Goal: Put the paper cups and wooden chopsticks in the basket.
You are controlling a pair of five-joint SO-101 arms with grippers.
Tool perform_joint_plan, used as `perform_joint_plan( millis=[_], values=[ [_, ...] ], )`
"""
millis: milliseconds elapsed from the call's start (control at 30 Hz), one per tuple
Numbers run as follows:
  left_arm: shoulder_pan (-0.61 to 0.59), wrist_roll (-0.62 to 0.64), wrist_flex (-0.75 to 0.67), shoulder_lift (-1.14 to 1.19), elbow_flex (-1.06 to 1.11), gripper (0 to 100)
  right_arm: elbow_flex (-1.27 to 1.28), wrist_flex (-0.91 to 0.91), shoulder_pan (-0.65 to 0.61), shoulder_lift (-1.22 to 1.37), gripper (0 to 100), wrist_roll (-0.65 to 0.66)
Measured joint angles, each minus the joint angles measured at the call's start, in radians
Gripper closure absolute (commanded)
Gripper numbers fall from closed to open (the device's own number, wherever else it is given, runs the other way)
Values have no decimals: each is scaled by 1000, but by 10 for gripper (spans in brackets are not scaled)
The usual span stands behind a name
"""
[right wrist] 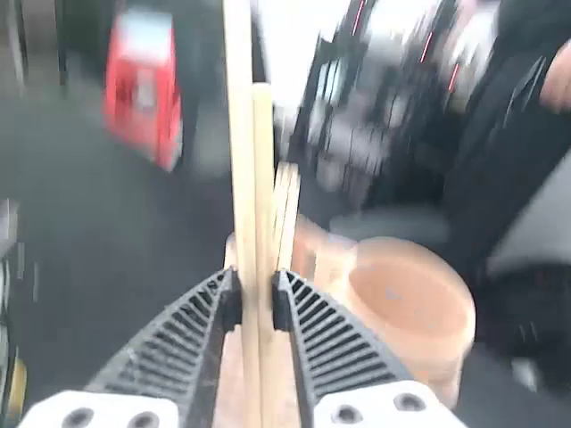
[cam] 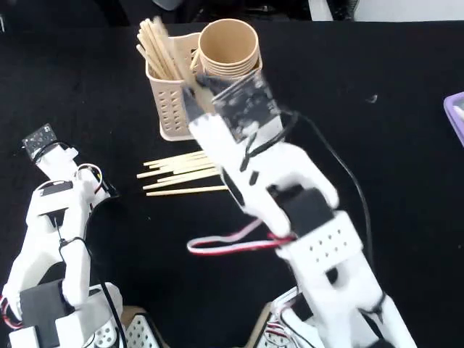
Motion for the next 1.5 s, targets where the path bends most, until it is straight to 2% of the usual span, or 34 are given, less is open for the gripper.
perform_joint_plan(
  millis=[133, 233, 467, 700, 800, 900, 1167, 1333, 1500],
  values=[
    [0, 0, 0, 0, 0, 907, -74, -301, 0, 126, 987, -60],
    [0, 0, 0, 0, 0, 907, -169, -410, 0, 249, 987, -78],
    [0, 0, 0, 0, 0, 907, -419, -442, 0, 559, 987, -83],
    [0, 0, 0, 0, 0, 907, -479, -442, 28, 756, 983, -83],
    [0, 0, 0, 0, 0, 907, -479, -440, 37, 772, 891, -84],
    [0, 0, 0, 0, 0, 907, -480, -373, 37, 772, 789, -84],
    [0, 0, 0, 0, 0, 906, -542, -60, 41, 724, 840, -84],
    [0, 0, 0, 0, 0, 905, -552, 101, 41, 519, 839, -84],
    [0, 0, 0, 0, 0, 905, -554, 448, 58, 267, 839, -81]
  ],
)
